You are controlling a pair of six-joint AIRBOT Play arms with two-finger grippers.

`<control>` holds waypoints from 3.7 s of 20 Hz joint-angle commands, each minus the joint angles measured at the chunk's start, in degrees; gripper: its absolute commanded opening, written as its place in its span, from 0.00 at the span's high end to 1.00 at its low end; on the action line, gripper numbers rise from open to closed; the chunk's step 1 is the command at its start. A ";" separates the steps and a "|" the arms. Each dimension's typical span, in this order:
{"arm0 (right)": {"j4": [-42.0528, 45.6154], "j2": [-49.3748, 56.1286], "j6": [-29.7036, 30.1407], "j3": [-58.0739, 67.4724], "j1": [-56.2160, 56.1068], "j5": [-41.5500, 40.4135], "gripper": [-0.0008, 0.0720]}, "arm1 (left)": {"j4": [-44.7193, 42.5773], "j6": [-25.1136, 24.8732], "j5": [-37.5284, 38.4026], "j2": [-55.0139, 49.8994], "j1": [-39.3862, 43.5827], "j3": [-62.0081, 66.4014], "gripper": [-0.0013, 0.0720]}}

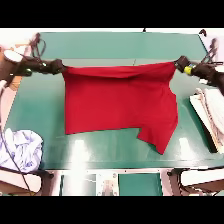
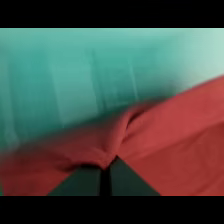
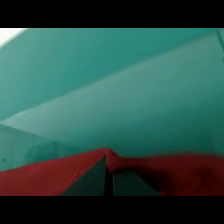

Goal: Fold the shirts.

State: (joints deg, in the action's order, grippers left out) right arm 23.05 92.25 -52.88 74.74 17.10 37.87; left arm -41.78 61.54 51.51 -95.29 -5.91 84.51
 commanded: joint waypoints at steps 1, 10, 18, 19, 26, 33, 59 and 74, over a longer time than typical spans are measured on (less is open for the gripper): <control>-1.60 11.39 -1.86 5.31 0.00 -0.48 0.97 | 0.96 -0.44 -5.70 -5.84 0.50 -0.28 0.95; 6.19 13.14 -3.43 8.33 8.26 19.69 0.97 | -5.90 4.55 8.41 -5.86 0.35 -0.13 0.95; 20.94 13.16 -7.89 6.69 7.23 24.57 0.97 | -10.60 9.11 11.58 -5.88 0.52 -4.66 0.95; 22.25 13.16 -8.55 6.47 7.04 24.37 0.97 | -10.56 9.11 11.58 -5.88 0.52 -5.57 0.95; 24.57 13.16 -9.70 6.45 6.86 23.04 0.97 | -9.84 8.96 11.58 -5.86 0.52 -5.64 0.95; 24.20 12.72 -11.30 8.37 5.99 24.09 0.63 | -8.79 13.75 18.84 -5.86 0.04 -4.74 0.40; 26.91 -29.64 -23.19 -42.97 29.77 24.76 0.42 | 11.23 19.37 -13.42 44.89 -6.62 -73.96 0.40; 26.53 -29.59 -22.95 -57.53 29.77 25.09 0.30 | 25.07 7.37 -10.19 44.33 -6.62 -73.99 0.94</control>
State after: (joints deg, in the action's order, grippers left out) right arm 48.42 62.48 -76.34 20.16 46.92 64.49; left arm -17.47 69.82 40.60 -51.00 -12.51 10.57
